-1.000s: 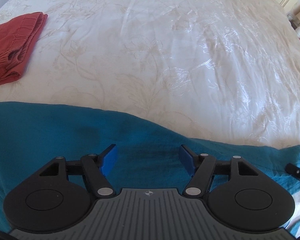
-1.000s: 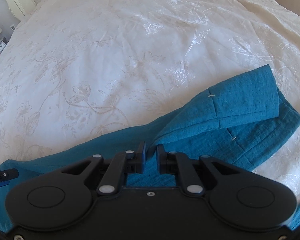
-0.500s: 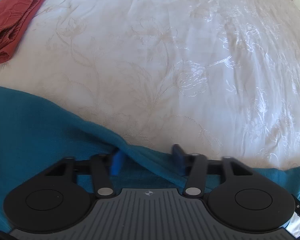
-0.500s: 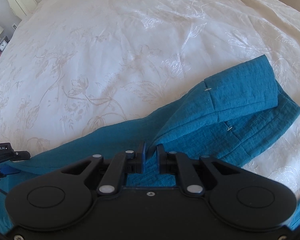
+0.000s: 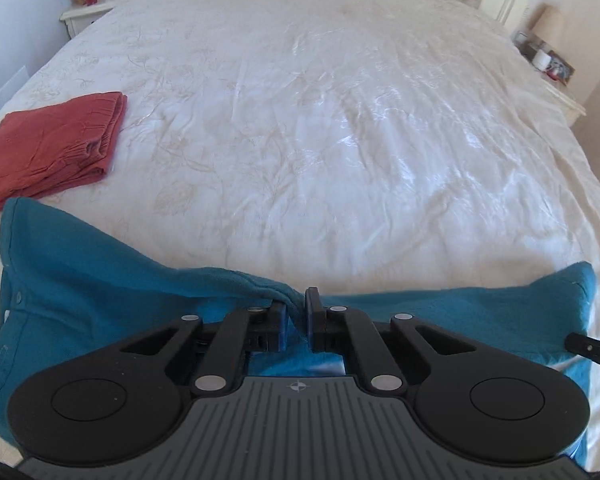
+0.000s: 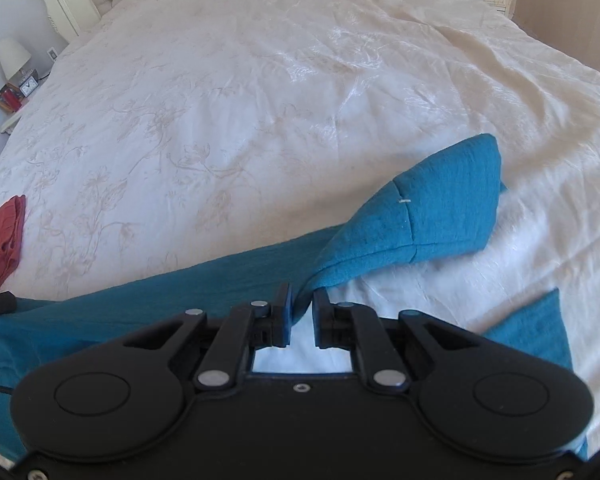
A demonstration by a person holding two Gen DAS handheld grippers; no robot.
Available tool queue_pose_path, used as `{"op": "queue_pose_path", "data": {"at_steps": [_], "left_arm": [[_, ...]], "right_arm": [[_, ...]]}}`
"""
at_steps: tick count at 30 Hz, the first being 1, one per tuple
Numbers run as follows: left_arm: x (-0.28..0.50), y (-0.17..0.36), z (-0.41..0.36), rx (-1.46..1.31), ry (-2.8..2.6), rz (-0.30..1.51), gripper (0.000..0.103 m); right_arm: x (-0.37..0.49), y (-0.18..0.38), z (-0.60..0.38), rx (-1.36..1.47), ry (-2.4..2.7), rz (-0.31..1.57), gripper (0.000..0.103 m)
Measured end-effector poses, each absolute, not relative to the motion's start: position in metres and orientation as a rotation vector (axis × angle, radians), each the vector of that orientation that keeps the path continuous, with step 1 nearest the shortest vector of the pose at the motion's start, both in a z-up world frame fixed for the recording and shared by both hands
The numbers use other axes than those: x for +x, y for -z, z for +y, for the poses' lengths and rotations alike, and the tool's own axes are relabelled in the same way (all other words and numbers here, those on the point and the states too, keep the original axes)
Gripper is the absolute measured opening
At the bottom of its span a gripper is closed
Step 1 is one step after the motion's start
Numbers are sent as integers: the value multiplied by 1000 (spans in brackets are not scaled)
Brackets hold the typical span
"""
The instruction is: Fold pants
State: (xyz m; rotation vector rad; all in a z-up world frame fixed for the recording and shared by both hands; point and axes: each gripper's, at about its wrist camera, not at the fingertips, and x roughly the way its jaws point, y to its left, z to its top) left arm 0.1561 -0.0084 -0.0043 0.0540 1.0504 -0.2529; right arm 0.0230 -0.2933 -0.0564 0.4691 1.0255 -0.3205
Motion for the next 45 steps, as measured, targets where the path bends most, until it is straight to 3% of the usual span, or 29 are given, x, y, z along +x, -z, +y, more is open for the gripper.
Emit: {"op": "queue_pose_path", "data": {"at_steps": [6, 13, 16, 20, 38, 45], "left_arm": [[74, 13, 4, 134, 280, 1073, 9], [26, 75, 19, 244, 311, 1221, 9], [21, 96, 23, 262, 307, 1227, 9], [20, 109, 19, 291, 292, 1239, 9], [-6, 105, 9, 378, 209, 1221, 9], [-4, 102, 7, 340, 116, 1227, 9]], "right_arm": [[-64, 50, -264, 490, 362, 1089, 17], [-128, 98, -239, 538, 416, 1211, 18], [-145, 106, -235, 571, 408, 1203, 28], [-168, 91, -242, 579, 456, 1112, 53], [-277, 70, -330, 508, 620, 1126, 52], [-246, 89, -353, 523, 548, 988, 52]]}}
